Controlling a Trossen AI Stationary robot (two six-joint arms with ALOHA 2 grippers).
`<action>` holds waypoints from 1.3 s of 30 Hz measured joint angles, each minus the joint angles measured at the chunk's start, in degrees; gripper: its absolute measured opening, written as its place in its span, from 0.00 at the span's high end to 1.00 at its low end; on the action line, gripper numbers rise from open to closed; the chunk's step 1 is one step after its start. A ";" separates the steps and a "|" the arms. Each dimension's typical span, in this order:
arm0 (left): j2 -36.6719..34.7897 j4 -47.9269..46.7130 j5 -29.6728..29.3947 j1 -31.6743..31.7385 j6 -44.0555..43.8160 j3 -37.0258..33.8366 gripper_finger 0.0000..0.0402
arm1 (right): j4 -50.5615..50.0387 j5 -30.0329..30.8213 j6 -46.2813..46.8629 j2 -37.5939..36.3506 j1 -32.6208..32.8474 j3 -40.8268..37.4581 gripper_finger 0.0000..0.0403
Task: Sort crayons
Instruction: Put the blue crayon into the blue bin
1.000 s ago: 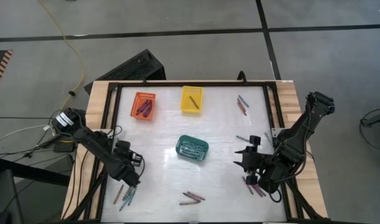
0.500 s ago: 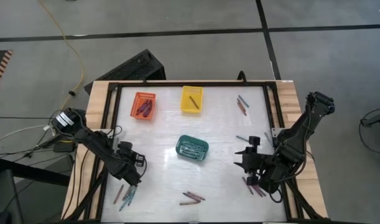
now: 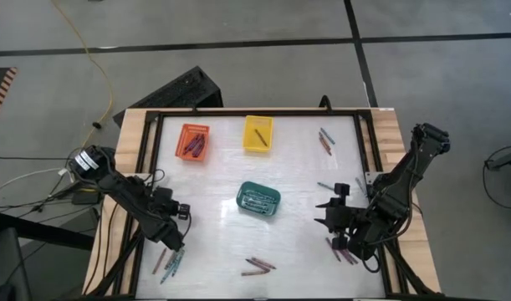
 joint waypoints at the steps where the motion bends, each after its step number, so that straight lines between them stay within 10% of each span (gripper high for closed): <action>1: -0.02 -0.23 -0.40 -0.50 -0.70 0.00 0.68 | 0.37 0.00 -0.11 0.02 0.00 0.00 0.58; 39: -0.74 6.14 16.86 -7.97 -6.12 -6.10 0.68 | 3.79 -0.37 -0.35 0.02 0.63 -0.02 0.58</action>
